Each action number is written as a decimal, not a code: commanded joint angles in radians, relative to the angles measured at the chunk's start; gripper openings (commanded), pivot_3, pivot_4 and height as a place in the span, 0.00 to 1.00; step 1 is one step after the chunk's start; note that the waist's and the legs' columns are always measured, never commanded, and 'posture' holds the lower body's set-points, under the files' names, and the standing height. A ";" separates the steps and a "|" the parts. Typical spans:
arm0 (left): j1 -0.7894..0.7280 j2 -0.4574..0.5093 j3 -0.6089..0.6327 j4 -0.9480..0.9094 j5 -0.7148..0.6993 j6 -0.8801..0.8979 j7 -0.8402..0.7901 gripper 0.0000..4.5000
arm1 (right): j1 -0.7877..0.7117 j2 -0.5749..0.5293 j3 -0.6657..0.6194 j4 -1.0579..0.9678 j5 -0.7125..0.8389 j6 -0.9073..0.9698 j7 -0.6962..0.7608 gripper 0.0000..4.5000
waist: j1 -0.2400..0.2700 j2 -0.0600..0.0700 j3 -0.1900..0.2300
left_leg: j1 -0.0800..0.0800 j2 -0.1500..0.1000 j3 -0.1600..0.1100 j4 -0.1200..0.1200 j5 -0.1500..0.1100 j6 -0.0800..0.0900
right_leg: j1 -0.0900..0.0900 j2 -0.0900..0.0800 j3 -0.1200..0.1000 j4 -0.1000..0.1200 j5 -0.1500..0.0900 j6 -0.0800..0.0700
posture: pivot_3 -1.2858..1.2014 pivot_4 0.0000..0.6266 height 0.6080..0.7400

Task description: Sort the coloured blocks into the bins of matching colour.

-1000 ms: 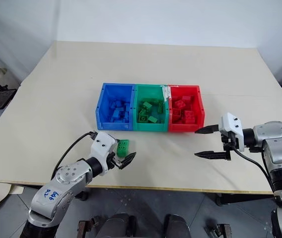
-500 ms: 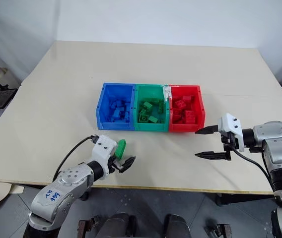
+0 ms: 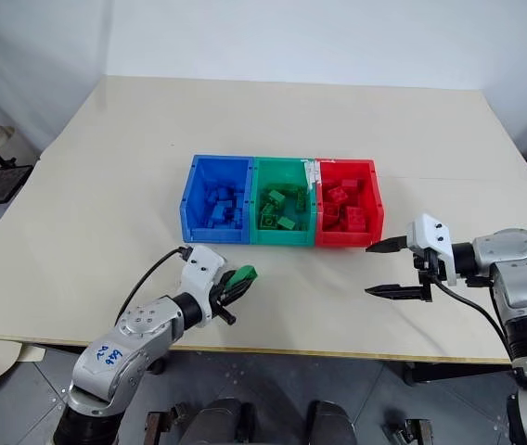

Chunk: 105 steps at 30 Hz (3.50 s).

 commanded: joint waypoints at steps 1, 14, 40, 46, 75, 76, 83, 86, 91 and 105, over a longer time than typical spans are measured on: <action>-0.058 -0.021 -0.030 0.022 0.000 -0.131 -0.053 0.20 | 0.011 -0.032 -0.057 -0.041 0.022 0.005 0.003 1.00 | -0.001 0.000 0.000 | 0.000 0.000 0.000 0.000 0.000 0.000 | 0.000 0.001 0.000 0.000 0.000 0.000 | 0.52 0.24 1.00; -0.584 -0.267 -0.046 0.792 0.155 -0.657 -0.017 0.20 | 0.183 -0.052 -0.179 -0.185 0.047 0.051 -0.086 1.00 | 0.023 -0.001 0.000 | 0.000 -0.003 0.004 0.000 0.001 0.002 | -0.002 0.004 -0.006 0.001 0.001 0.003 | 0.52 0.24 1.00; 0.287 0.219 0.311 -0.037 -0.180 -0.454 -0.403 1.00 | 0.068 -0.021 -0.119 -0.091 0.046 0.031 0.001 1.00 | -0.005 -0.001 0.000 | 0.000 -0.001 0.001 0.000 0.001 0.002 | -0.001 -0.002 0.002 0.001 0.001 0.002 | 0.52 0.24 1.00; 0.508 0.308 0.563 0.047 -0.225 -0.522 -0.494 1.00 | -0.001 0.000 -0.090 -0.030 0.052 0.001 0.052 1.00 | -0.006 0.000 0.000 | 0.000 0.000 0.001 0.000 0.001 0.001 | -0.001 -0.003 0.001 -0.001 0.000 0.001 | 0.52 0.24 1.00; 0.167 0.342 0.292 0.467 -0.053 -0.628 -0.559 0.45 | 0.065 -0.027 -0.115 -0.103 0.075 0.032 0.011 1.00 | -0.009 0.001 -0.001 | 0.001 0.000 0.003 -0.001 0.000 0.001 | -0.005 -0.002 -0.002 0.006 0.000 0.001 | 0.52 0.24 1.00; 0.162 0.340 0.291 0.470 -0.052 -0.630 -0.558 0.37 | 0.063 -0.025 -0.115 -0.101 0.074 0.032 0.009 1.00 | -0.009 0.001 -0.001 | 0.001 0.000 0.003 -0.001 0.000 0.001 | -0.005 -0.002 -0.002 0.006 0.000 0.001 | 0.52 0.24 1.00; 0.089 0.298 0.262 0.390 -0.071 -0.619 -0.526 0.10 | 0.064 -0.018 -0.113 -0.105 0.069 0.033 -0.007 1.00 | -0.003 0.001 -0.001 | 0.001 -0.001 0.003 -0.001 0.000 0.001 | -0.004 -0.003 -0.002 0.006 0.000 0.001 | 0.52 0.24 1.00; -0.010 0.250 0.249 0.352 -0.080 -0.594 -0.475 0.10 | 0.072 -0.017 -0.116 -0.115 0.071 0.036 -0.015 1.00 | 0.000 0.001 -0.001 | 0.000 -0.001 0.001 0.000 0.000 0.001 | -0.004 -0.002 -0.001 0.006 0.000 0.001 | 0.52 0.24 1.00; -0.215 0.186 0.225 0.404 -0.057 -0.528 -0.395 0.10 | 0.079 -0.014 -0.118 -0.122 0.071 0.037 -0.027 1.00 | -0.001 0.000 -0.001 | 0.000 -0.002 0.002 0.000 0.000 0.001 | -0.004 0.001 -0.003 0.006 0.001 0.002 | 0.52 0.24 1.00; -0.505 0.111 0.167 0.760 0.097 -0.675 -0.300 0.74 | 0.150 -0.021 -0.163 -0.181 0.084 0.049 -0.068 1.00 | -0.001 -0.002 0.000 | 0.000 -0.002 0.004 0.000 0.001 0.002 | -0.005 0.004 -0.006 0.006 0.002 0.003 | 0.52 0.24 1.00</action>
